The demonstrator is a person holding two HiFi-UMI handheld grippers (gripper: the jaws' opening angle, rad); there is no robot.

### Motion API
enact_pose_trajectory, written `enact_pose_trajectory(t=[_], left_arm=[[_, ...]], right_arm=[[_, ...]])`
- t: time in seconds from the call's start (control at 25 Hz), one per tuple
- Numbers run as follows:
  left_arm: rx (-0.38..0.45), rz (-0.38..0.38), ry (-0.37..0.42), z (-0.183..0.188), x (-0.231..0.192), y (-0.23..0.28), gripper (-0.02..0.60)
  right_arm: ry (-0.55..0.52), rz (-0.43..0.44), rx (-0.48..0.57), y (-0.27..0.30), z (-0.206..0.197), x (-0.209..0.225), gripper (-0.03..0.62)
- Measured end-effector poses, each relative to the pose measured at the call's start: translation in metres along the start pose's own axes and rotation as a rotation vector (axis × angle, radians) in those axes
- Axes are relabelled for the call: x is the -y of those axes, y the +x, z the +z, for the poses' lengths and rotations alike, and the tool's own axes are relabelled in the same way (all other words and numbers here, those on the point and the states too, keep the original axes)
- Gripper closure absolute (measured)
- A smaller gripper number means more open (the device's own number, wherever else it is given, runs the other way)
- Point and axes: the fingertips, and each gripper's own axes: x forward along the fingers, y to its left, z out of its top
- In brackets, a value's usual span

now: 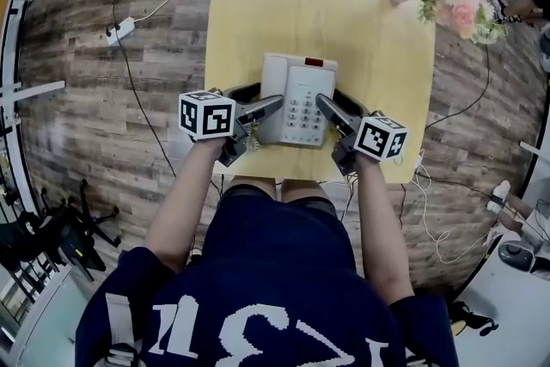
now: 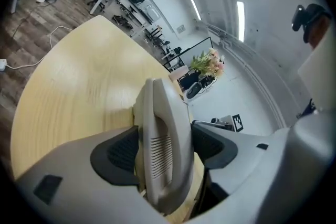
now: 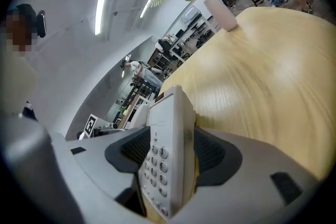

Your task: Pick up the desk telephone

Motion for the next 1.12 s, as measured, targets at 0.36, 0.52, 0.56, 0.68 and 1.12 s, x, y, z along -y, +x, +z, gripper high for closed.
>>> enact_pose_trajectory(t=[0.36,0.52,0.56,0.68,1.12], left_arm=[[0.061,-0.054,-0.008,0.001,0.001,0.001,0.249],[0.102,-0.032,0.041,0.005,0.004,-0.006,0.252],[0.111,-0.030,0.072,0.007,0.007,-0.009,0.253],[0.147,-0.031,0.178,0.021,0.023,-0.017,0.259],[0.343,-0.076,0.470,0.107,0.122,-0.069,0.264]], right_arm=[[0.043,-0.022,0.057,0.004,-0.002,0.009,0.376],[0.000,-0.034,0.077,0.003,0.001,0.001,0.387],[-0.015,-0.025,0.083,0.001,0.003,-0.003,0.388],[-0.053,0.003,0.120,-0.006,0.014,-0.017,0.388],[-0.279,0.114,0.338,-0.052,0.108,-0.112,0.393]])
